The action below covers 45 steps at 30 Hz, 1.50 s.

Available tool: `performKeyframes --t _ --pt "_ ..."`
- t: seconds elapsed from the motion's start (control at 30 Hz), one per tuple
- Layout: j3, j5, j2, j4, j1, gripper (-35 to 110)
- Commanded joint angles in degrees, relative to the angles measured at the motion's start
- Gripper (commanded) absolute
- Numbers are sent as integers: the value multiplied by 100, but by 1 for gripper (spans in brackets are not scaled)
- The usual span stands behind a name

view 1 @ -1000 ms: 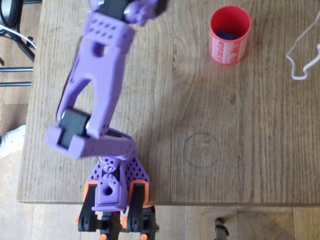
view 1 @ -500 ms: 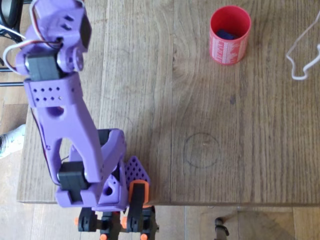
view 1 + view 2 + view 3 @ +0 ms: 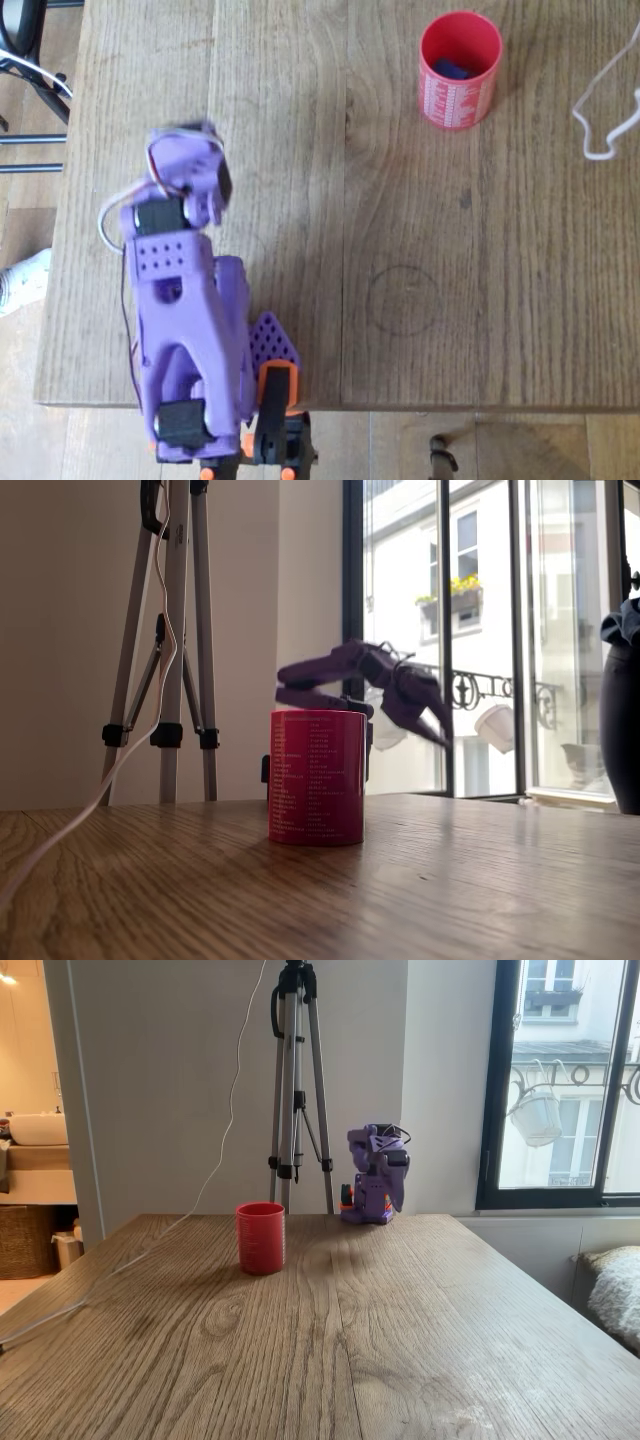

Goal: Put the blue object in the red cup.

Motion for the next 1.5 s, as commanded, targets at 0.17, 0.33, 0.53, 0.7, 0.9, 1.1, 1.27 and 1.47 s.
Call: performKeyframes --t 0.17,0.33,0.53,0.7,0.9,1.1,1.27,1.47 --pt "343 703 1151 1828 343 1" --pt "457 738 1151 1767 483 1" --pt "466 879 1151 1767 659 1" --pt "466 888 1151 1775 677 1" --pt "466 888 1151 1775 677 1" --pt "466 888 1151 1775 677 1" --pt "466 888 1151 1775 677 1" --pt "466 888 1151 1775 677 1"
